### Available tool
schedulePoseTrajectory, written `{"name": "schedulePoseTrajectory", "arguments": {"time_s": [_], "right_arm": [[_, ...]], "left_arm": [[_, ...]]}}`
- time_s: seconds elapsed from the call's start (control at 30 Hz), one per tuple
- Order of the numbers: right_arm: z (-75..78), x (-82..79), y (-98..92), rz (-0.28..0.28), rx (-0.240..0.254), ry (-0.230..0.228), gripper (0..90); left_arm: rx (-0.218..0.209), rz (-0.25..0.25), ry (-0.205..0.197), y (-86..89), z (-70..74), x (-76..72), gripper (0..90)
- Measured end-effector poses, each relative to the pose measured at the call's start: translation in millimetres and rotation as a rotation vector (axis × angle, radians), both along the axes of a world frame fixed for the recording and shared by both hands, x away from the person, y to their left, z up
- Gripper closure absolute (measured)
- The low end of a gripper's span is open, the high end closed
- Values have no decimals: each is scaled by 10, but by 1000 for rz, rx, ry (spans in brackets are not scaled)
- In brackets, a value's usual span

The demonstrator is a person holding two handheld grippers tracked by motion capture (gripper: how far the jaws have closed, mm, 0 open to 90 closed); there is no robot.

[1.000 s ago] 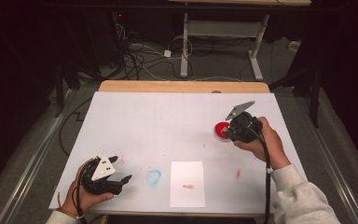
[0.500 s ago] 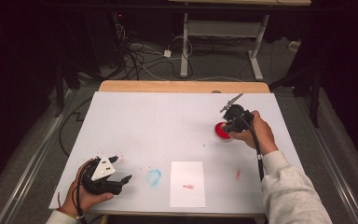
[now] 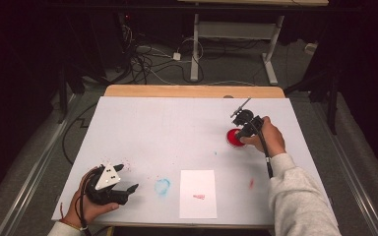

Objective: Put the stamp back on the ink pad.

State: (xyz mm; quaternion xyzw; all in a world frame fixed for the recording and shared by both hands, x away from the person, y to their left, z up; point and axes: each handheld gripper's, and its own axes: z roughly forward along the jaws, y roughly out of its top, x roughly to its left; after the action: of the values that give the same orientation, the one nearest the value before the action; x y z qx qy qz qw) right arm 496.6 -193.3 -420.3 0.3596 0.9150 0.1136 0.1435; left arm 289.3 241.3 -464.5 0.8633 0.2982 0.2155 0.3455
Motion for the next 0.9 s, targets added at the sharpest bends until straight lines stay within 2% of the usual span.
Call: {"name": "schedulePoseTrajectory", "arguments": {"time_s": [0.3,0.4,0.8,0.9], "right_arm": [[-25,33,-11,-12,20,17,760],[-30,33,-19,-33,34,27,761],[-34,26,5,-22,13,15,761],[-32,28,-7,-23,23,16,760]], "left_arm": [[4,-3,2,-6,-5,1,192],[4,-4,2,-9,-5,-1,192],[0,2,1,-5,-2,-3,192],[0,3,1,-3,0,0,193]]}}
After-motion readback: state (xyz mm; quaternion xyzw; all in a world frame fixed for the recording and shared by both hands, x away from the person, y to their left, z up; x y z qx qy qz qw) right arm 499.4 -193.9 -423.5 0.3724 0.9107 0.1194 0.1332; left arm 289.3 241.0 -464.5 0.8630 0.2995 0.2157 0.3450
